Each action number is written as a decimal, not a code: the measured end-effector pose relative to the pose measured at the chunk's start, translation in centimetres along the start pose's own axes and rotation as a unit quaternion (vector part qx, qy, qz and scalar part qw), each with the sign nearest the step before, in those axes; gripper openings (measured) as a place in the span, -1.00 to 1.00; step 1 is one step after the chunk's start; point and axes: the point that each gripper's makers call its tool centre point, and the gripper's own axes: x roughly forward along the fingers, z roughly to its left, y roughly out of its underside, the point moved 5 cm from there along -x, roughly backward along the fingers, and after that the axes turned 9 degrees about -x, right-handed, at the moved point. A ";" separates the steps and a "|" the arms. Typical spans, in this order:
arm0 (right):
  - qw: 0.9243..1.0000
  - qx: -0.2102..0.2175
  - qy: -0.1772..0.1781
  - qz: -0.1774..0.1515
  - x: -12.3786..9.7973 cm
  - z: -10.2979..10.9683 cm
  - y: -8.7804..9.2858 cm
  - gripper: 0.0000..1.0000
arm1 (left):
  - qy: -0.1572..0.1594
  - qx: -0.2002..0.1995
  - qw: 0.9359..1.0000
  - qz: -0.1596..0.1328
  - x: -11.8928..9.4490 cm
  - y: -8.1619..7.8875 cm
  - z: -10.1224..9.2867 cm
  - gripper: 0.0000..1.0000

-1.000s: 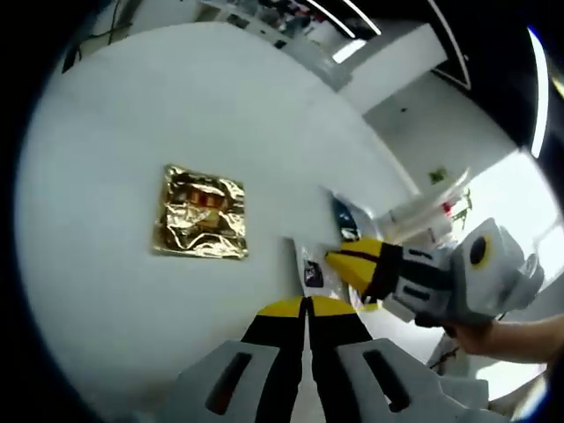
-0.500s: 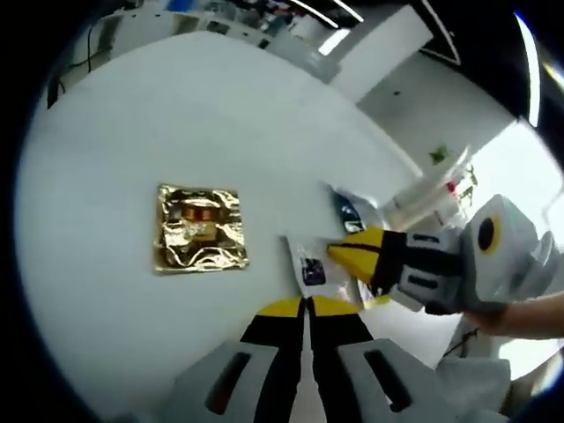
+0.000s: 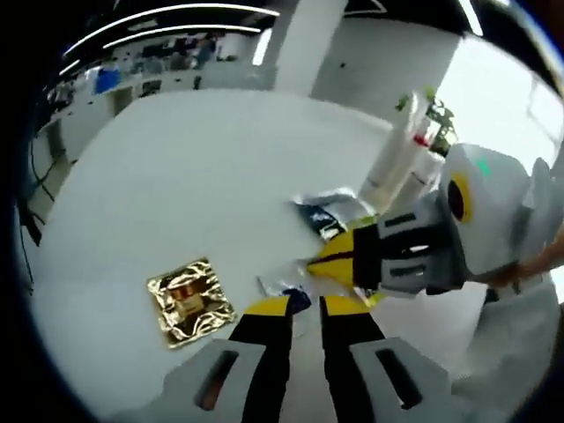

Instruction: Arrange the skincare products in the storage area until every visible bottle or jar stands upright without overlapping.

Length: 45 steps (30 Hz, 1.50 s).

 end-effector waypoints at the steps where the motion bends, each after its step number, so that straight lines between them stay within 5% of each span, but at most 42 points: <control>1: 1.000 -0.001 -0.001 0.000 0.0 0.0 0.0 -0.98 | -0.001 0.011 1.000 0.001 0.4 0.0 -0.2 -0.75; 15: 1.000 -0.002 -0.008 -0.006 0.0 -0.1 0.1 -0.98 | -0.031 0.138 0.990 0.028 2.3 0.7 -0.7 -0.52; 24: 1.000 -0.004 -0.011 -0.009 0.0 -0.1 0.1 -0.98 | -0.041 0.150 0.987 0.030 2.4 0.8 -0.7 -0.52; 31: 0.999 -0.050 -0.004 -0.018 -0.2 0.1 -0.1 -0.94 | -0.044 0.150 0.987 0.031 2.4 0.9 -0.7 -0.52; 45: 0.999 -0.033 0.012 -0.026 -0.8 -0.2 -0.1 -0.74 | -0.043 0.147 0.988 0.032 2.4 0.9 -0.6 -0.52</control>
